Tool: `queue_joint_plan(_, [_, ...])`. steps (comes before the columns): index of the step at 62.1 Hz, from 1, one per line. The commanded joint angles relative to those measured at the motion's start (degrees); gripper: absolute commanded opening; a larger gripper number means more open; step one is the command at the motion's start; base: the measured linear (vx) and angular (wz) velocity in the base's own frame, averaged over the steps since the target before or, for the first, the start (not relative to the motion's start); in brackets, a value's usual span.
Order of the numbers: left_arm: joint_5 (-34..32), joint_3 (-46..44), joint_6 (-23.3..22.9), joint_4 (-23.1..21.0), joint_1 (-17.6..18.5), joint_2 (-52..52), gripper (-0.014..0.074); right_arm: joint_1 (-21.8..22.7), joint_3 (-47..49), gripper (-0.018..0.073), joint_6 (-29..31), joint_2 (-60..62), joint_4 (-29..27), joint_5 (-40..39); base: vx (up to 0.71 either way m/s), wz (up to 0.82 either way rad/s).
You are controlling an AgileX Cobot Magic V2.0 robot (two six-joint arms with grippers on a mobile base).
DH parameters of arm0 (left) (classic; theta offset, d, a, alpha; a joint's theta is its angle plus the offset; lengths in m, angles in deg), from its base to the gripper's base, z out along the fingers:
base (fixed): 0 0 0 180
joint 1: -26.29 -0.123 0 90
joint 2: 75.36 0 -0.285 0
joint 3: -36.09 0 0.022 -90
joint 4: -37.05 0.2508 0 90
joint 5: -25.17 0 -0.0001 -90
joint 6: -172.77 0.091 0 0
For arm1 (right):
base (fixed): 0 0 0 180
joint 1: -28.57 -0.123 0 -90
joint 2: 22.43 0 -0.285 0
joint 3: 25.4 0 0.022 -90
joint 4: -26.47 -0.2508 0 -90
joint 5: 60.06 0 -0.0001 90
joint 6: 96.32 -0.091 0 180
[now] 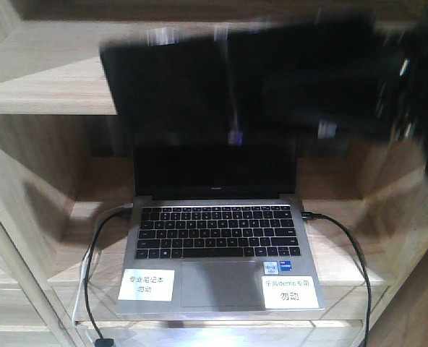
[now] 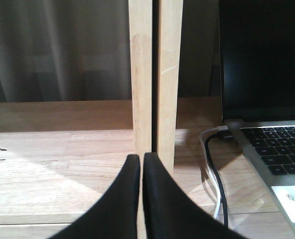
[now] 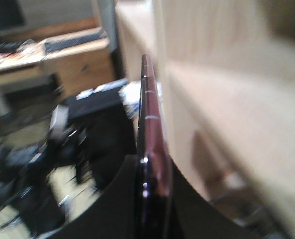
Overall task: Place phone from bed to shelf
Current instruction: 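Raise the right gripper with the phone onto the upper shelf board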
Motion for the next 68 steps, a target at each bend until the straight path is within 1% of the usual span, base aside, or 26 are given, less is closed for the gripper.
queue_joint_plan(1, [-4.21,0.14,-0.22,-0.52,0.23,-0.34,0.0001,0.20,4.16,-0.0004,-0.73,0.92,-4.27,-7.41,0.00,0.00])
queue_joint_plan(8, [-4.21,0.14,-0.22,-0.52,0.23,-0.34,0.0001,0.20,6.68,-0.0004,-0.79,-0.86,-4.43,-10.02,0.00,0.00])
queue_joint_plan(27, [-4.21,0.14,-0.22,-0.52,0.23,-0.34,0.0001,0.01,17.14,-0.0004,-3.74,-10.27,-4.43,-10.09,0.00,0.00])
queue_joint_plan(33, [-4.21,0.14,-0.22,-0.52,0.23,-0.34,0.0001,-1.72,20.54,-0.0004,-3.74,-12.73,-4.43,-10.60,0.00,0.00])
queue_joint_plan(40, [-4.21,0.14,-0.22,-0.52,0.23,-0.34,0.0001,-5.19,24.81,-0.0004,-3.74,-16.70,-3.66,-11.76,0.00,0.00])
queue_joint_plan(48, [-4.21,0.14,-0.22,-0.52,0.23,-0.34,0.0001,-8.03,29.29,-0.0004,-6.24,-21.26,-1.32,-13.23,0.00,0.00])
queue_joint_plan(56, [-4.21,0.14,-0.22,-0.52,0.23,-0.34,0.0001,-10.16,33.05,-0.0004,-6.72,-25.70,0.25,-15.04,0.00,0.00])
queue_joint_plan(68, [-4.21,0.14,-0.22,-0.52,0.23,-0.34,0.0001,-12.56,36.97,-0.0004,-6.72,-31.02,0.41,-18.06,0.00,0.00])
